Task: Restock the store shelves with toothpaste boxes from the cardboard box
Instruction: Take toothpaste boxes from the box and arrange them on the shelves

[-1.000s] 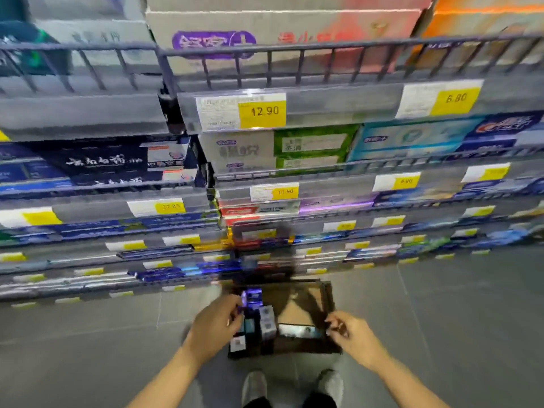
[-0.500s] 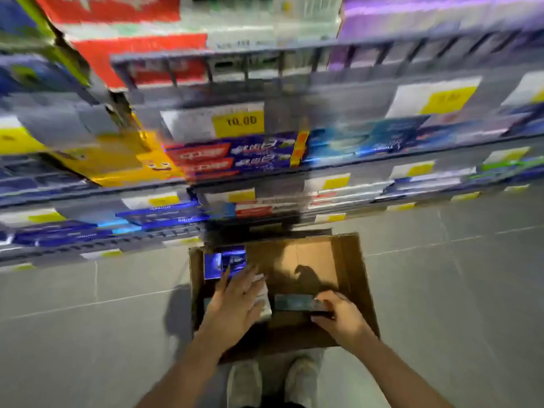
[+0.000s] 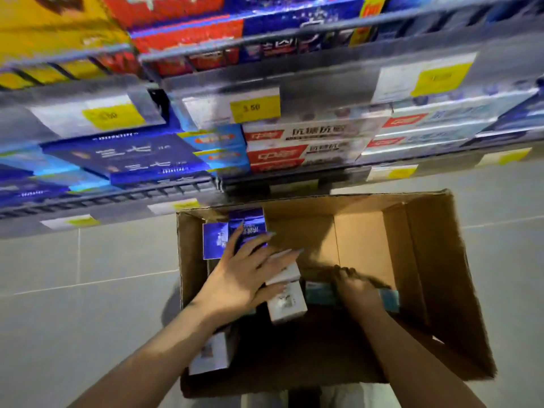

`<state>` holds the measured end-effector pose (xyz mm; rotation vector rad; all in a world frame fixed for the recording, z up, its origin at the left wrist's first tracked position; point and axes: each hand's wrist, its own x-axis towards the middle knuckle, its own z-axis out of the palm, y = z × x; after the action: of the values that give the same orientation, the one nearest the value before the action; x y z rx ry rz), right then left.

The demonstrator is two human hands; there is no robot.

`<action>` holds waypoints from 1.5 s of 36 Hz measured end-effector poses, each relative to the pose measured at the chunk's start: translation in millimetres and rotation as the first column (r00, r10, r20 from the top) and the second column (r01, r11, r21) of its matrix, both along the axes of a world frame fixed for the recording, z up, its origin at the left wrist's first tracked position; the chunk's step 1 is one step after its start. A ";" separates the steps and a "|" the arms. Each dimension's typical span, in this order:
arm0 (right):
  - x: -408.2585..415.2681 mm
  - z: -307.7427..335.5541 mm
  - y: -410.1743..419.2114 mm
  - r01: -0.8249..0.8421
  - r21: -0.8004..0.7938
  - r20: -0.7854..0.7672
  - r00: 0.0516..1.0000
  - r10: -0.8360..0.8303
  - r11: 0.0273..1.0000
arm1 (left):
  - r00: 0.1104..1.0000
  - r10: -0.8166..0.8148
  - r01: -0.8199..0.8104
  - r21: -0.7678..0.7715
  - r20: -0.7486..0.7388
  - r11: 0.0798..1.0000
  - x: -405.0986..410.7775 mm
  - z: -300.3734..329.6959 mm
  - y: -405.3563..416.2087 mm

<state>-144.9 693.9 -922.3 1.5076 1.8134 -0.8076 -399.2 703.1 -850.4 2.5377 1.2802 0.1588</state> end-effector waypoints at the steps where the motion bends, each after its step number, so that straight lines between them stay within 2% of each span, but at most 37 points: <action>1: -1.4 2.3 0.2 0.001 0.011 -0.011 1.000 -0.001 1.000 | 1.000 -0.010 0.010 0.002 -0.006 1.000 -0.1 0.6 0.0; 6: 1.3 42.0 13.2 0.012 0.053 -0.056 0.998 -0.009 0.999 | 1.000 -0.009 0.012 -0.143 0.020 0.990 7.0 16.9 -4.0; 9: 4.9 86.9 22.6 0.082 0.121 -0.109 0.992 -0.069 0.989 | 0.994 0.092 -0.079 -0.207 0.053 0.975 13.5 52.2 -5.5; 12: 10.5 154.7 31.3 0.225 0.151 -0.204 0.960 -0.192 0.963 | 0.979 0.190 -0.171 -0.210 0.078 0.963 17.7 108.6 2.9; 16: 17.5 262.1 49.7 0.378 0.124 -0.326 0.889 -0.322 0.918 | 0.959 0.233 -0.181 -0.280 0.164 0.943 17.7 201.8 22.2; 21: 29.3 402.0 69.1 0.507 0.136 -0.469 0.790 -0.395 0.851 | 0.899 0.405 -0.311 -0.410 0.166 0.857 18.2 345.2 61.7; 24: 34.1 478.3 74.0 0.521 0.166 -0.511 0.771 -0.379 0.837 | 0.828 0.479 -0.318 -0.459 0.292 0.830 15.9 420.1 77.9; 27: 33.4 549.8 76.3 0.574 0.214 -0.606 0.713 -0.354 0.790 | 0.846 0.456 -0.331 -0.400 0.274 0.855 14.5 489.4 87.1; 29: 35.4 591.4 73.0 0.576 0.235 -0.631 0.703 -0.328 0.783 | 0.861 0.396 -0.288 -0.335 0.318 0.897 17.2 532.7 92.6; 31: 38.8 628.2 64.4 0.597 0.232 -0.639 0.689 -0.342 0.768 | 0.867 0.368 -0.251 -0.345 0.335 0.904 22.2 573.5 90.7; 34: 43.4 672.5 60.3 0.617 0.230 -0.671 0.661 -0.336 0.752 | 0.908 0.304 -0.233 -0.253 0.289 0.939 24.9 609.4 91.9; 40: 57.1 752.6 63.7 0.634 0.193 -0.739 0.596 -0.314 0.749 | 0.949 0.208 -0.165 -0.186 0.239 0.969 38.0 680.1 105.0; 46: 86.1 817.6 68.9 0.702 0.048 -0.852 0.400 -0.337 0.710 | 0.931 0.189 -0.157 -0.126 0.313 0.980 69.6 738.7 103.8; 52: 144.9 866.3 53.6 0.711 0.052 -0.881 0.364 -0.303 0.702 | 0.891 0.175 -0.171 -0.049 0.418 0.984 142.3 796.2 99.5; 54: 170.4 883.5 44.4 0.692 0.093 -0.875 0.401 -0.273 0.716 | 0.861 0.191 -0.190 -0.052 0.471 0.981 170.6 816.6 98.0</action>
<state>25.5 738.3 -38.8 2.3234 2.3214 -1.7338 -228.7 801.1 -33.8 2.1628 1.3101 0.7708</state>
